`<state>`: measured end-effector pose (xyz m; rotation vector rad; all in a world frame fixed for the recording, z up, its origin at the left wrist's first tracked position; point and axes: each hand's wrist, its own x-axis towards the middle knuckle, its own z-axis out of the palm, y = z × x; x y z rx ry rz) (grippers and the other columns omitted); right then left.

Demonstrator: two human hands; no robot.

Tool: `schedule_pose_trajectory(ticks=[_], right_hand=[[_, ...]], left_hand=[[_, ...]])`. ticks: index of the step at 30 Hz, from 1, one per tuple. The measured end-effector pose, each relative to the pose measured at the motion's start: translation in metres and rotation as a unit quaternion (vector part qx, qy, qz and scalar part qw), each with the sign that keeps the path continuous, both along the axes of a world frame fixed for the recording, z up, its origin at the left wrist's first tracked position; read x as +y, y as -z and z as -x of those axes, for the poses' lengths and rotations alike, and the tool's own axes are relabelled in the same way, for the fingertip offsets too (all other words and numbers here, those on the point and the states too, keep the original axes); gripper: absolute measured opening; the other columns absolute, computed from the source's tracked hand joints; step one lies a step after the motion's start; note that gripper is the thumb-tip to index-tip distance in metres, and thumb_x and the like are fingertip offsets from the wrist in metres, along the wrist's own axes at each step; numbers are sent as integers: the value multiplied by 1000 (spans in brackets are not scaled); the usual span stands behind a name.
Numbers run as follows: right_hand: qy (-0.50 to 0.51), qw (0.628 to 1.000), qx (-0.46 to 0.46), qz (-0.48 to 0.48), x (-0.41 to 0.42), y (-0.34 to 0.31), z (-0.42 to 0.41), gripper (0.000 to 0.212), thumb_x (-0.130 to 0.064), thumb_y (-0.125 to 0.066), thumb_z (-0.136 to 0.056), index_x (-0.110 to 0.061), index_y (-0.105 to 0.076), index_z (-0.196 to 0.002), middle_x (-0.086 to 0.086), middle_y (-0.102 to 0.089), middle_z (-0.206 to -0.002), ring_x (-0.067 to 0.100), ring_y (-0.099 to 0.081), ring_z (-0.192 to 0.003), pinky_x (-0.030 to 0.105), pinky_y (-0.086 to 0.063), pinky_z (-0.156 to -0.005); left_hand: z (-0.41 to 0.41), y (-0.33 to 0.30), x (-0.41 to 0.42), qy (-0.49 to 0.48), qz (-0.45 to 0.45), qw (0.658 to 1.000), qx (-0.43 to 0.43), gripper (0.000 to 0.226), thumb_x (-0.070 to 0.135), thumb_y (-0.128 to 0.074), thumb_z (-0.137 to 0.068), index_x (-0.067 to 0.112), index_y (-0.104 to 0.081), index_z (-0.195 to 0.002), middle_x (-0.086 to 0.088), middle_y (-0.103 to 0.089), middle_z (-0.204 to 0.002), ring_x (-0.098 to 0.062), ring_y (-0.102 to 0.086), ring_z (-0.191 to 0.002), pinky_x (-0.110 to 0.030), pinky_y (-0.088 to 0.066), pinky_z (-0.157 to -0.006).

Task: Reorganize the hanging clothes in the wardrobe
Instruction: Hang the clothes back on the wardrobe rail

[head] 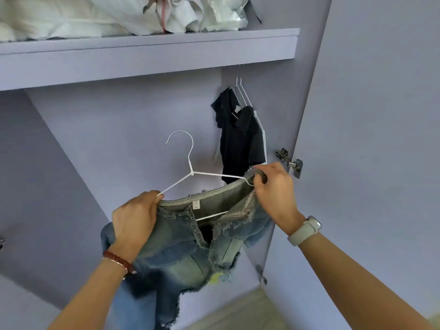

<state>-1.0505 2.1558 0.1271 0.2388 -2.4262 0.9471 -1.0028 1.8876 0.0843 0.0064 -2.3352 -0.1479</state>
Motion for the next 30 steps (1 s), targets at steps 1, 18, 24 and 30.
schedule_pose_trajectory(ticks=[1, 18, 24, 30], right_hand=[[-24, 999, -3, -22, 0, -1, 0, 22, -9, -50, -89, -5, -67, -102, 15, -60, -101, 30, -60, -81, 32, -47, -75], [-191, 941, 79, -268, 35, 17, 36, 29, -29, -42, -95, -12, -63, -105, 6, -67, -88, 26, -62, -81, 32, -47, -68], [-174, 956, 135, -194, 51, 28, 16, 32, -38, -29, -95, -18, -53, -88, 0, -52, -42, 20, -49, -34, 18, -30, -35], [-89, 983, 137, -88, 43, 36, 22, 26, -27, -51, -85, -9, -67, -75, 1, -57, -43, 19, -54, -36, 17, -35, -38]], left_hand=[[1, -2, -2, -9, -4, 1000, 6, 19, 22, -56, -82, 12, -69, -73, -7, -61, -52, -26, -54, -37, -21, -34, -36], [16, -18, -12, 4, -188, 982, -10, 14, 14, -58, -90, 12, -72, -88, -5, -70, -87, -31, -55, -89, -38, -29, -83], [49, -31, 7, -5, -173, 984, -36, 21, 29, -50, -94, 21, -68, -103, -1, -63, -108, -27, -42, -115, -47, -9, -108], [70, -36, 45, -18, -159, 985, -64, 49, 44, -41, -93, 29, -36, -139, -6, -38, -141, -25, -22, -134, -51, -4, -111]])
